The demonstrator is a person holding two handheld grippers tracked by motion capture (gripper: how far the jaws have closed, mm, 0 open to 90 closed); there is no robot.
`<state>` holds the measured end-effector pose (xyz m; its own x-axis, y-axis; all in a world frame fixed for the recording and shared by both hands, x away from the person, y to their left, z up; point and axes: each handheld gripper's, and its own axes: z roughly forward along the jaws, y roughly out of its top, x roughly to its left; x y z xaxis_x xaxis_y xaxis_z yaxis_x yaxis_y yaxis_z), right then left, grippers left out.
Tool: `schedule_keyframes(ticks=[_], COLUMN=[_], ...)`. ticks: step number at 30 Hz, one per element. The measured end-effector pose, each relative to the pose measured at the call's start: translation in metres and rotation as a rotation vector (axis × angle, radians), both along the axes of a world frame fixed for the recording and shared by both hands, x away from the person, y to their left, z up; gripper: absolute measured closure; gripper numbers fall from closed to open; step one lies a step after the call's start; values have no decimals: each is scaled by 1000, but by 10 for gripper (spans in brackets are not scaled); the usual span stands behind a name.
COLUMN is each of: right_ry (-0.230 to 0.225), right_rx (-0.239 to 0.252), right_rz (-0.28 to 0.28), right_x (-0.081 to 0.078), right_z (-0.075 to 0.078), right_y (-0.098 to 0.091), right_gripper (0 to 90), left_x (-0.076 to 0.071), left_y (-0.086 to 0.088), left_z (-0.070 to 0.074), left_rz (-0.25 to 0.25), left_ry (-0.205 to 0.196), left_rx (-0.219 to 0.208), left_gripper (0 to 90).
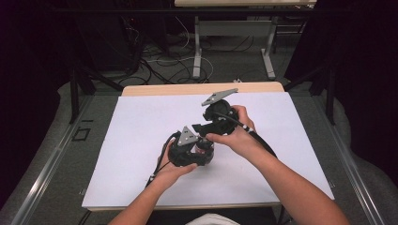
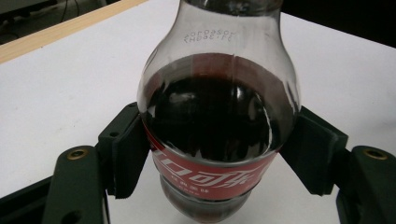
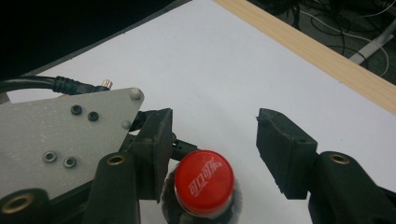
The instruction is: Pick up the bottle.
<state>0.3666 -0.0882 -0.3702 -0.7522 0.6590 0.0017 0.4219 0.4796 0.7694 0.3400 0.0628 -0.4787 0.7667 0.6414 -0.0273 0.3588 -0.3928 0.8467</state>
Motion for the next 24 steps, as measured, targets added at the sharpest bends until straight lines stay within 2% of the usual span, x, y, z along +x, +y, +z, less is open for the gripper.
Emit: schedule_keyframes(ticks=[4,11,17,20,22,23,24], right_ry=[-4,24,40,40,40,48,48], right_rx=[-37,-38,-20,-17,-17,-23,-23], right_rz=[-16,10,48,96,150,228,228], right_x=[2,2,1,2,5,10,10], right_z=[-7,-7,-5,-5,-5,-5,-5], right_y=[5,2,-2,-5,-8,-11,-11], right_gripper=[480,518,597,604,607,609,609], left_x=[0,1,2,1,1,1,2], left_y=[2,4,6,6,6,6,6], left_z=[1,1,2,2,2,2,2], left_rz=[5,8,7,3,-3,-5,-12], left_ry=[0,11,11,4,7,9,14], left_rx=[5,-2,-8,-8,-4,-4,-7], left_gripper=[299,300,300,300,300,300,300])
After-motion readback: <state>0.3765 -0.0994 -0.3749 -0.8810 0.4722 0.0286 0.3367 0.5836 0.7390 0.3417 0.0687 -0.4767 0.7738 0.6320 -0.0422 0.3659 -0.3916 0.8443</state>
